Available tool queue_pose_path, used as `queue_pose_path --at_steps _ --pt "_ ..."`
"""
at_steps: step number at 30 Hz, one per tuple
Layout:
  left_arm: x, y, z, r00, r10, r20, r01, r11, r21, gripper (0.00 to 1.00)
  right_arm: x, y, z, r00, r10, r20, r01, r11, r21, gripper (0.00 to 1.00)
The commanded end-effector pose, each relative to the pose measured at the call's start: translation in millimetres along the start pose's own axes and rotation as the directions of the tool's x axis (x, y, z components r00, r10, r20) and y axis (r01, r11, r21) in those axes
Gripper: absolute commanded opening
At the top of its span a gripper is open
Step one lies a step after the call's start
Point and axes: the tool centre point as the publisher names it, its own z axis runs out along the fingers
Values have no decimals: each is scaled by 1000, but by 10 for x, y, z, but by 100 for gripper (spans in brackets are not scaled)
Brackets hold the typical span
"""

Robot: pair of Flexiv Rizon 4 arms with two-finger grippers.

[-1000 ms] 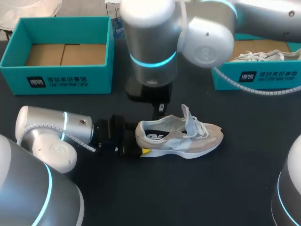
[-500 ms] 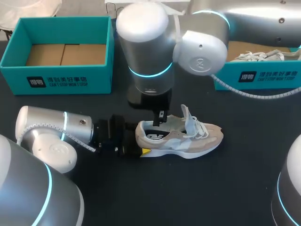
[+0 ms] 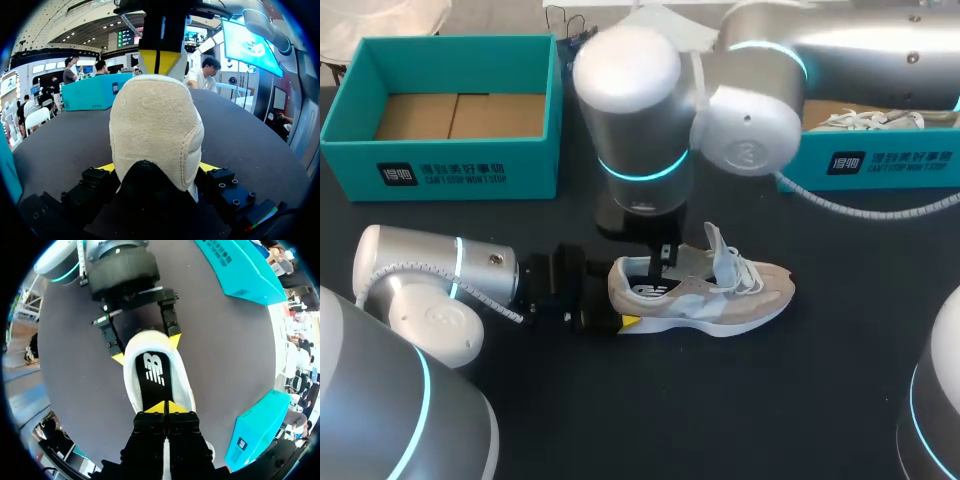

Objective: Take the shoe out of the shoebox, open the shoe tongue, remove and reinsert the insole, then place the shoe into the shoebox

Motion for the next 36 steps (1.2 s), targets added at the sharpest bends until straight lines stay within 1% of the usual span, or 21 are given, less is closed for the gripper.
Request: queue_pose_path --at_steps 1,4,6,8,17,19,21,23,24,25,26,27,30,32,36 --pt "7 16 12 1000 0 -1 0 1000 -3 0 -51 19 308 999 -10 -46 10 1000 -9 0" --pt "7 16 12 1000 0 -1 0 1000 -3 0 -35 -7 409 998 -6 -58 6 1000 -10 0" --pt "7 16 12 1000 0 -1 0 1000 -3 0 -32 -15 432 998 -4 -64 4 1000 -12 0" --pt "7 16 12 1000 0 -1 0 1000 -3 0 2 -63 535 997 -9 -76 8 1000 -4 0" --pt "7 16 12 1000 0 -1 0 1000 -3 0 76 -150 537 994 -15 -104 16 1000 16 0" --pt "7 16 12 1000 0 -1 0 1000 -3 0 55 -158 553 995 -9 -102 10 1000 14 0" --pt "7 16 12 1000 0 -1 0 1000 -3 0 -8 -134 571 997 8 -82 -8 1000 6 0" --pt "7 16 12 1000 0 -1 0 1000 -3 0 -31 -121 574 997 13 -76 -13 1000 -1 22" --pt "7 16 12 1000 0 -1 0 1000 -3 0 -31 -121 574 997 13 -76 -13 1000 -1 22" --pt "7 16 12 1000 0 -1 0 1000 -3 0 -37 -114 578 997 13 -77 -13 1000 -2 30" --pt "7 16 12 1000 0 -1 0 1000 -3 0 -37 -114 578 997 13 -77 -13 1000 -2 30" --pt "7 16 12 1000 0 -1 0 1000 -3 0 -53 -89 587 997 11 -73 -11 1000 -8 37" --pt "7 16 12 1000 0 -1 0 1000 -3 0 -54 -33 681 996 1 -93 -4 1000 -25 42" --pt "7 16 12 1000 0 -1 0 1000 -3 0 -36 -17 716 995 -2 -100 -1 1000 -27 41" --pt "7 16 12 1000 0 -1 0 1000 -3 0 35 15 855 990 -10 -137 5 999 -34 40"
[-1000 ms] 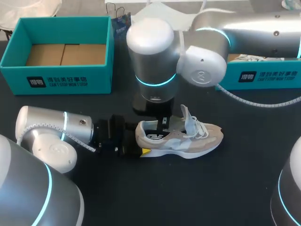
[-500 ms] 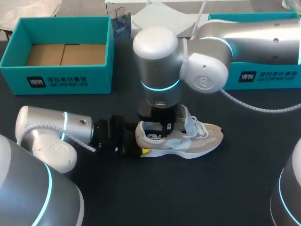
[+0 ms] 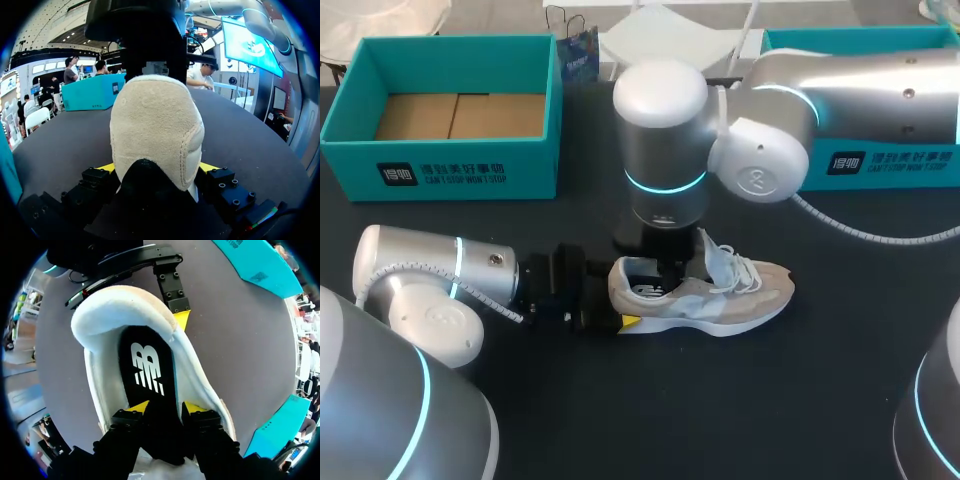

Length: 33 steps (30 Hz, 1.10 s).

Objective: Take the shoe out of the shoebox, open the shoe tongue, remove and reinsert the insole, then place the shoe into the shoebox

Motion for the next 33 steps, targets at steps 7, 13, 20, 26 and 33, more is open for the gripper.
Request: queue_pose_path --at_steps 7,13,20,26,33 --pt "8 16 13 1000 1 -1 -1 1000 -3 0 208 51 335 998 3 -68 -2 1000 16 0" --pt "8 16 13 1000 1 -1 -1 1000 -3 0 285 -151 159 996 87 -26 -86 996 28 0" --pt "8 16 13 1000 1 -1 -1 1000 -3 0 174 -413 -269 977 199 77 -198 980 -17 0" --pt "8 16 13 1000 1 -1 -1 1000 -3 0 19 -483 -611 967 211 142 -206 977 -49 0" --pt "8 16 13 1000 1 -1 -1 1000 -3 0 -118 -334 -814 973 162 167 -150 985 -83 0"
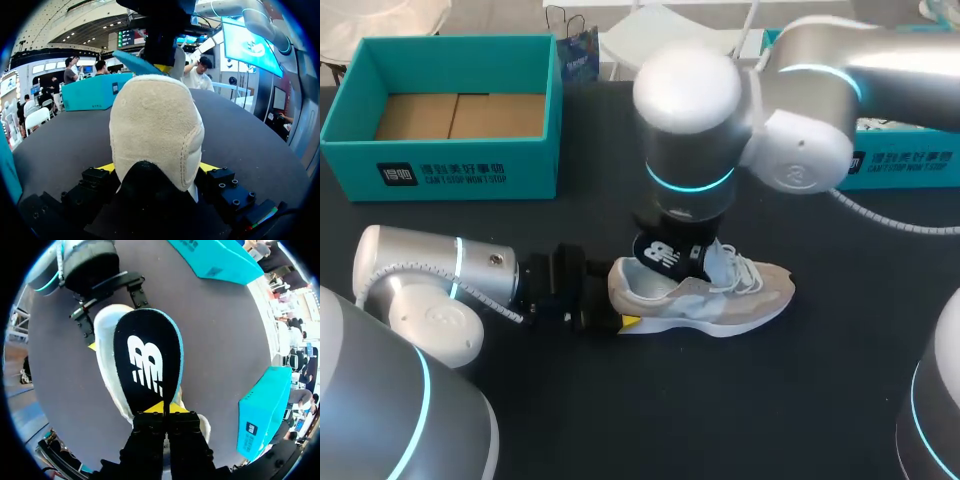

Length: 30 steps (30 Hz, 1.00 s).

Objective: Take the shoe out of the shoebox, open the shoe tongue, remove and reinsert the insole, then place the shoe into the shoebox

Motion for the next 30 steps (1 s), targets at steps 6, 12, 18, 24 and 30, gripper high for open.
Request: queue_pose_path --at_steps 6,12,18,24,30 --pt "5 16 12 1000 0 -1 0 1000 -3 0 76 281 -229 992 -106 -63 100 991 -92 0" --pt "5 16 12 1000 0 -1 0 1000 -3 0 167 594 -311 978 -172 -122 152 976 -156 0" --pt "5 16 12 1000 0 -1 0 1000 -3 0 159 659 -287 969 -189 -160 165 975 -152 0" --pt "5 16 12 1000 0 -1 0 1000 -3 0 133 589 -320 923 -186 -337 122 971 -203 100" --pt "5 16 12 1000 0 -1 0 1000 -3 0 126 544 -304 822 -173 -542 52 971 -232 100"
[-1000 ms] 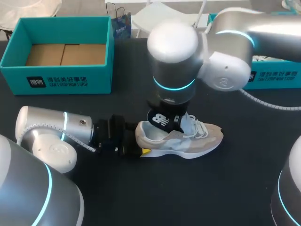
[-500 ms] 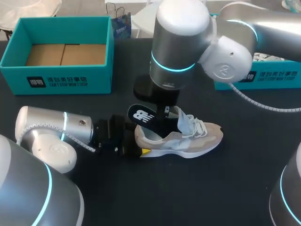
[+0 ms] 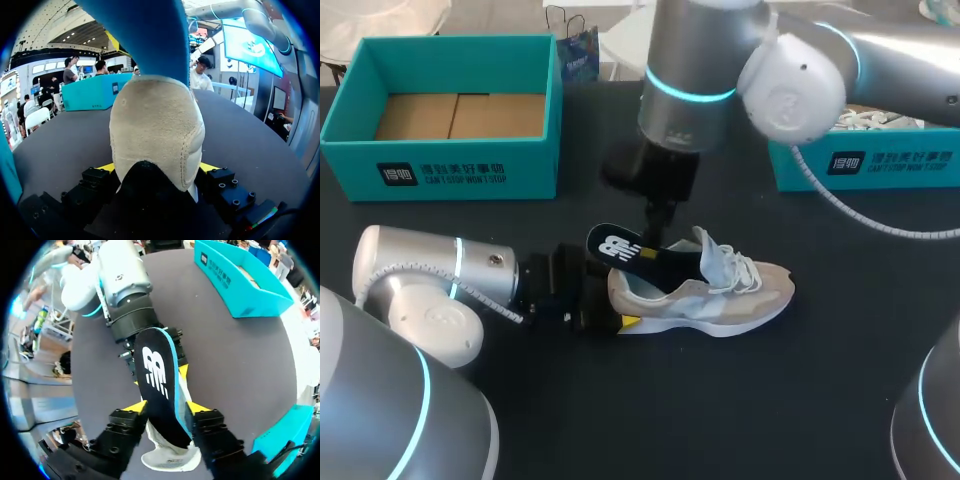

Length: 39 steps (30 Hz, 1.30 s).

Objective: Take the shoe out of the shoebox, open the shoe tongue, remove and reinsert the insole, then place the shoe into the shoebox

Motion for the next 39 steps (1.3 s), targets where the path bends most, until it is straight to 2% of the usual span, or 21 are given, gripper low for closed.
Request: queue_pose_path --at_steps 1,5,6,20,21,23,25,27,36,37,38,39 --pt "4 15 14 1000 0 -1 0 1000 -4 0 -75 -106 57 968 -1 -253 -12 999 -51 100" --pt "4 15 14 1000 0 -1 0 1000 -4 0 -58 -134 79 940 -26 -339 6 998 -59 100" --pt "4 15 14 1000 0 -1 0 1000 -4 0 -27 -149 94 920 -39 -389 17 998 -61 100" --pt "4 15 14 1000 0 -1 0 1000 -4 0 -25 -153 94 922 -34 -386 14 998 -55 100" --pt "4 15 14 1000 0 -1 0 1000 -4 0 -17 -122 105 907 -24 -421 -21 995 -102 100" --pt "4 15 14 1000 0 -1 0 1000 -4 0 -4 -73 102 891 -12 -454 -60 988 -144 100" --pt "4 15 14 1000 0 -1 0 1000 -4 0 -3 -50 104 872 -13 -489 -65 988 -141 100" --pt "4 15 14 1000 0 -1 0 1000 -4 0 8 -20 84 868 -39 -495 -66 979 -193 100" --pt "4 15 14 1000 0 -1 0 1000 -4 0 83 -21 150 820 -68 -568 -60 977 -204 100" --pt "4 15 14 1000 0 -1 0 1000 -4 0 87 -27 164 815 -60 -576 -65 979 -194 91" --pt "4 15 14 1000 0 -1 0 1000 -4 0 93 -26 178 809 -72 -584 -60 977 -205 77" --pt "4 15 14 1000 0 -1 0 1000 -4 0 99 -25 188 809 -67 -584 -69 976 -207 71"
